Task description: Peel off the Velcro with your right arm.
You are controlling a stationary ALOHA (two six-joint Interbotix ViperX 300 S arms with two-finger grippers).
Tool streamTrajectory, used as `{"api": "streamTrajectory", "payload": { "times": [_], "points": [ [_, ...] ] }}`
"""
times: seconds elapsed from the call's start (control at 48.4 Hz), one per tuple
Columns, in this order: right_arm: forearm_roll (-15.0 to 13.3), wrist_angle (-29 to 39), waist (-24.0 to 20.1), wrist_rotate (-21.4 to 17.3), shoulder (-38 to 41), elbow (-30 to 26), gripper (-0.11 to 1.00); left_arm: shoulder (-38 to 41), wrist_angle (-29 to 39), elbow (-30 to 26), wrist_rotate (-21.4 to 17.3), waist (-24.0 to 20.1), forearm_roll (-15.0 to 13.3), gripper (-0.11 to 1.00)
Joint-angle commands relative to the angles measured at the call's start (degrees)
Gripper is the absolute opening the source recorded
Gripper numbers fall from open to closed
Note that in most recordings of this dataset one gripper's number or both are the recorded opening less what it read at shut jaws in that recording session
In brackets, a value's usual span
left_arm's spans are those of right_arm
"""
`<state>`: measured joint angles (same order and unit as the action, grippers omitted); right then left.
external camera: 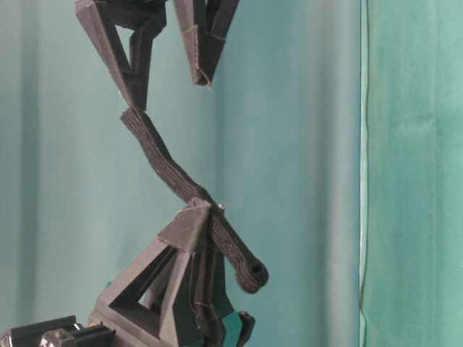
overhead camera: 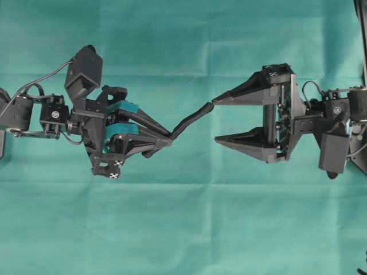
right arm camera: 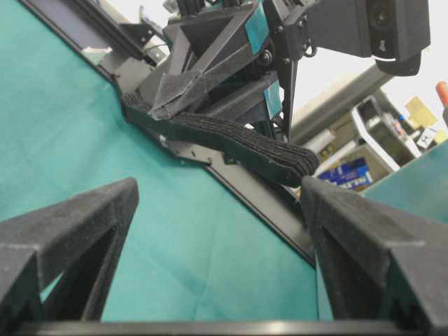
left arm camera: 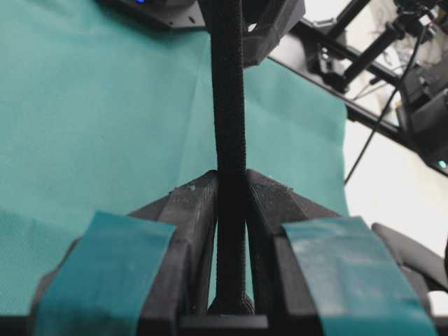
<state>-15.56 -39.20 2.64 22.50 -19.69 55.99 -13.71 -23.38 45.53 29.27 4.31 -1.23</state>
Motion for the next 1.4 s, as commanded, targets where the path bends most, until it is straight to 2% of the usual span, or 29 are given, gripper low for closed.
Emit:
{"api": "streamTrajectory", "payload": {
  "times": [0.0,0.868,1.116,1.384],
  "points": [
    [0.09,-0.7,-0.09,-0.09,-0.18,-1.23,0.62,-1.32,-0.7,-0.44,-0.09,-0.53,-0.09,0.1],
    [0.09,-2.2,0.0,-0.09,1.85,-1.32,0.62,-1.32,-0.7,-0.44,0.0,-1.23,-0.09,0.1],
    [0.18,-2.29,-0.09,-0.09,2.55,-1.41,0.47,-1.32,-0.7,-0.44,0.0,-1.76,-0.09,0.1],
    [0.26,-2.29,-0.09,-0.18,2.11,-1.05,0.47,-1.32,-0.7,-0.09,0.0,-1.85,-0.09,0.1]
  ]
}}
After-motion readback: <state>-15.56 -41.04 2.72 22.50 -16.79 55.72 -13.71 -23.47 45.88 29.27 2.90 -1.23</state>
